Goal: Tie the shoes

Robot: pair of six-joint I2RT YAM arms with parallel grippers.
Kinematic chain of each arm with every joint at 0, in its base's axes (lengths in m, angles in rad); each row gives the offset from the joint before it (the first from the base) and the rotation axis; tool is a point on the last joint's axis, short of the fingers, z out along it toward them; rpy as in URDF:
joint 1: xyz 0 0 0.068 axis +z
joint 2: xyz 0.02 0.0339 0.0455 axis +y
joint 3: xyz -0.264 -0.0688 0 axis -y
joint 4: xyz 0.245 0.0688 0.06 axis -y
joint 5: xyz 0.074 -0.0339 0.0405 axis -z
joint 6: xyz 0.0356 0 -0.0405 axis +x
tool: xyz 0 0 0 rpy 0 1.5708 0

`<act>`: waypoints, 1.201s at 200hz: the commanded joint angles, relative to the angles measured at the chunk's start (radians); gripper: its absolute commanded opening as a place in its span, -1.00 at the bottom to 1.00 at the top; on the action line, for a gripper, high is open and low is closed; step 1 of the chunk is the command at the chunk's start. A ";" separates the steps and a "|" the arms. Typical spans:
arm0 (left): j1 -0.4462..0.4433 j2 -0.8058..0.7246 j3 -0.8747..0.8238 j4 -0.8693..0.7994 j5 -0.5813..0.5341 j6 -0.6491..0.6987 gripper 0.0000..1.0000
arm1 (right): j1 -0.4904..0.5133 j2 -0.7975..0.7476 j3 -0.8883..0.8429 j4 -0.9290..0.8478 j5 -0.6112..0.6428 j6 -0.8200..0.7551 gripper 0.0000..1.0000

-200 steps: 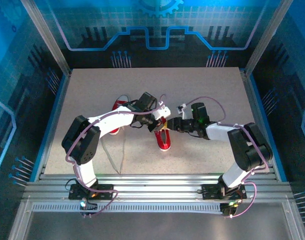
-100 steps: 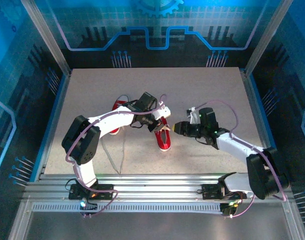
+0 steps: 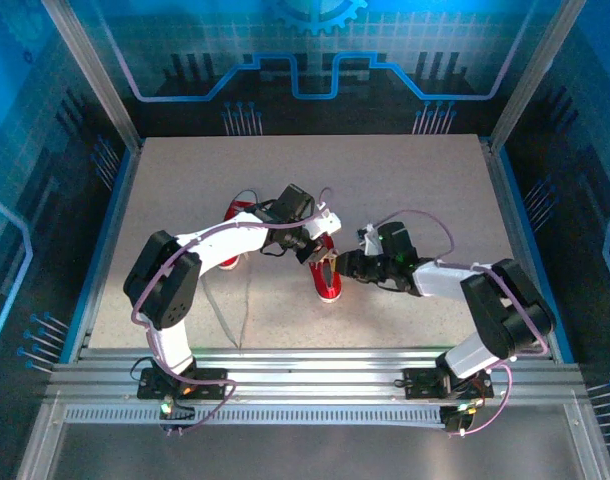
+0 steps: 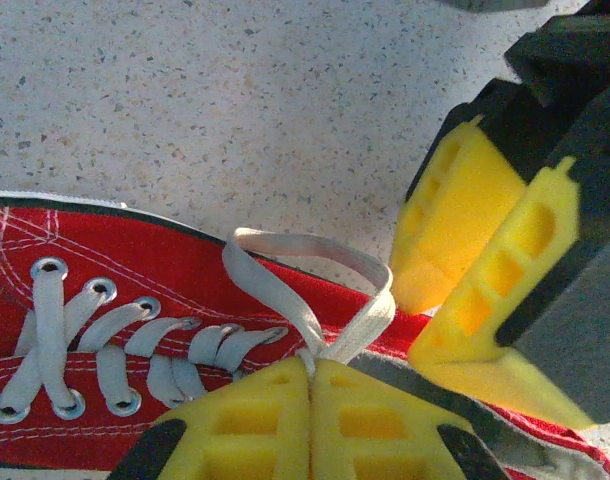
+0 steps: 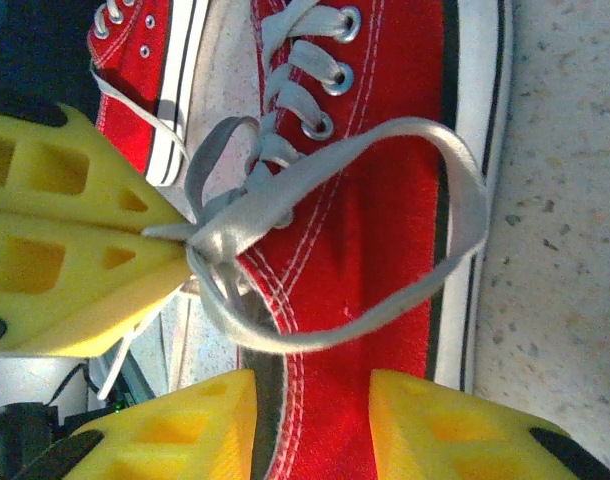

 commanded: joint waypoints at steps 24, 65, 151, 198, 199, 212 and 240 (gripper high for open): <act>0.007 0.014 0.009 0.009 0.038 -0.008 -0.86 | 0.008 0.044 0.043 0.126 -0.019 0.051 -0.28; 0.007 0.009 0.000 0.014 0.037 -0.008 -0.87 | 0.007 0.038 0.055 0.118 -0.001 0.040 -0.27; 0.007 0.007 -0.008 0.018 0.044 -0.009 -0.87 | -0.006 0.048 0.069 0.109 -0.001 0.018 -0.35; 0.007 0.006 -0.009 0.018 0.043 -0.007 -0.87 | -0.013 0.049 0.066 0.121 -0.007 0.016 -0.50; 0.007 0.006 -0.009 0.018 0.043 -0.007 -0.87 | -0.012 0.049 0.066 0.121 -0.008 0.016 -0.51; 0.007 0.006 -0.009 0.017 0.043 -0.005 -0.87 | -0.014 0.047 0.064 0.122 -0.008 0.015 -0.66; 0.007 0.002 -0.013 0.020 0.041 -0.007 -0.87 | -0.015 0.031 0.055 0.111 0.001 0.004 -1.00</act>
